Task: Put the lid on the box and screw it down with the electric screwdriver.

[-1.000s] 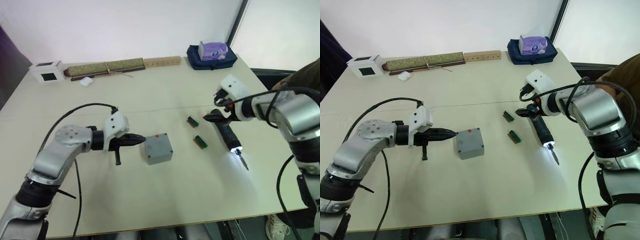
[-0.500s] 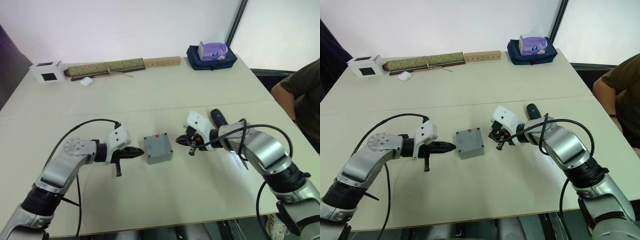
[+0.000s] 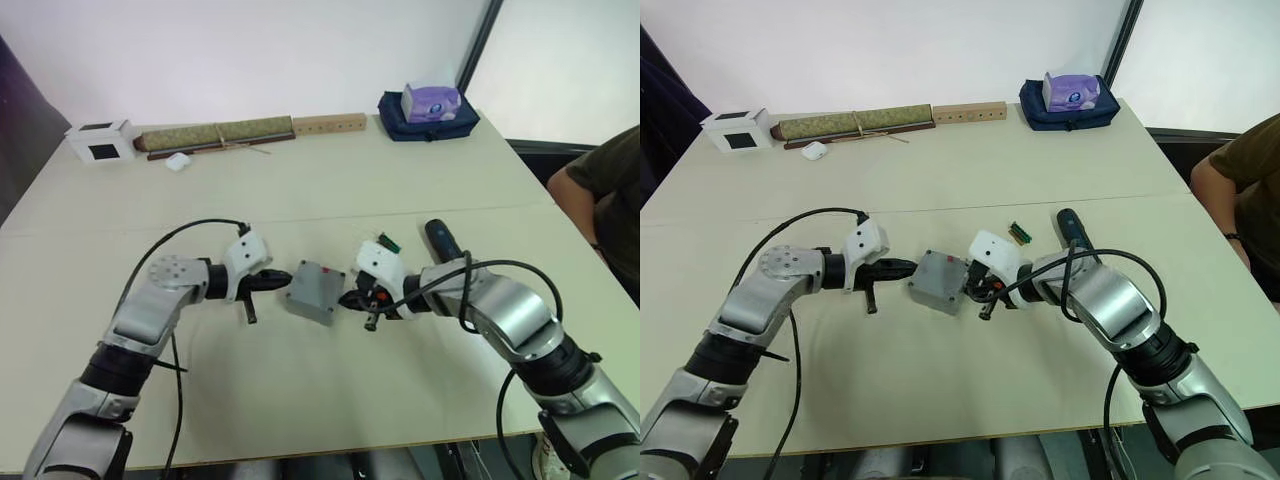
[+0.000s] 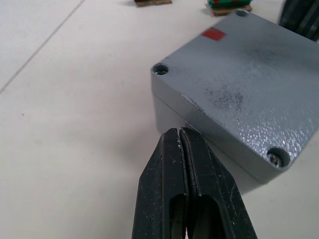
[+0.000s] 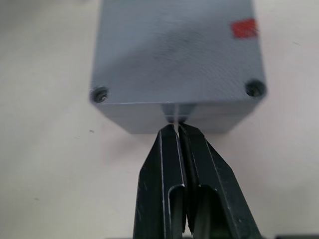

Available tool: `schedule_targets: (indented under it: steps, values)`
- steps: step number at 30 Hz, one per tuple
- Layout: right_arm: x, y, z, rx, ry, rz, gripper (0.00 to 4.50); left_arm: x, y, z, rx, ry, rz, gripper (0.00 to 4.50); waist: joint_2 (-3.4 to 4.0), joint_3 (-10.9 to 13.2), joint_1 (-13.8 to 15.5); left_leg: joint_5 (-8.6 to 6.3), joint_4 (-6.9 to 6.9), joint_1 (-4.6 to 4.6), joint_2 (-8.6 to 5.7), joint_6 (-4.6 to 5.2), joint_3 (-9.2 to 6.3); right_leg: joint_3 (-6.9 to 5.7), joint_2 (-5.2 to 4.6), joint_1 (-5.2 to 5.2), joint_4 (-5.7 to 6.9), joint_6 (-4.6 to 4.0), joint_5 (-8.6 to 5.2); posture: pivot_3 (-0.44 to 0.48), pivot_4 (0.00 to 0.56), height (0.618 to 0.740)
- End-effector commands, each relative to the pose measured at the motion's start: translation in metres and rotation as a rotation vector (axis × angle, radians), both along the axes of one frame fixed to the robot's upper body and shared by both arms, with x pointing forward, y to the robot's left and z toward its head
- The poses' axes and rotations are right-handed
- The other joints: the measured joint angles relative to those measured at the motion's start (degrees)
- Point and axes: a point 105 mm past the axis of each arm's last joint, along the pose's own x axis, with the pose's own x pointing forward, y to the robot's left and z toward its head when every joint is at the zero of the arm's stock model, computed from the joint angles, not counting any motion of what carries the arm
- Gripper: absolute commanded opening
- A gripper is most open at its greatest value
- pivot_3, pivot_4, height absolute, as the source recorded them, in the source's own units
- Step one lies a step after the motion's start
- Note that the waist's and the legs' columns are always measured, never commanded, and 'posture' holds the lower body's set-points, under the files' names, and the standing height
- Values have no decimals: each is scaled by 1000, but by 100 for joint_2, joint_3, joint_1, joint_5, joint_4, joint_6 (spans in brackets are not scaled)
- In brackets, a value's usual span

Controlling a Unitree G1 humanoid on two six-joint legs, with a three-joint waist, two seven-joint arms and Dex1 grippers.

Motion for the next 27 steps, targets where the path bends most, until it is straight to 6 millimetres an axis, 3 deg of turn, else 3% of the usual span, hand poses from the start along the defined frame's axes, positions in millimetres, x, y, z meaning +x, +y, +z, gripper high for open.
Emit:
schedule_targets:
  steps: [1,5,8,12,14,20,27]
  values:
    - [-3,-3,20,2,-87,29,55,6,-1,7,33,-54,-36,0,-1,0,12,0,1,0,-1,-1,0,0,0,0,1,0,0,0,150,740]
    - [18,-26,26,-54,-169,-67,55,-11,19,0,105,-14,-77,0,-1,0,-25,0,2,1,-2,-1,4,3,-2,0,1,0,0,0,150,740]
    - [28,-31,31,-40,-186,-100,55,-27,26,-5,143,29,-133,0,-1,0,-51,0,-2,4,2,-1,3,3,3,-1,1,-1,-1,0,150,740]
    - [41,-29,33,-15,-205,-123,55,-43,26,-7,143,74,-182,0,-2,0,-10,0,-3,3,4,-1,2,1,3,-2,4,-1,-1,0,150,740]
    - [51,-18,29,13,-206,-121,55,-49,16,-5,106,87,-206,0,-3,-1,-11,0,1,3,4,-1,2,1,2,1,4,-1,0,0,150,740]
    - [50,5,12,37,-158,-64,55,-35,3,-3,84,45,-157,0,-4,-1,8,1,3,2,2,-1,2,1,0,3,5,-1,0,0,150,740]
    - [40,5,7,31,-132,-39,55,-25,1,4,81,6,-150,0,-4,-1,-5,1,4,3,1,-1,0,0,1,3,8,-1,0,0,150,740]
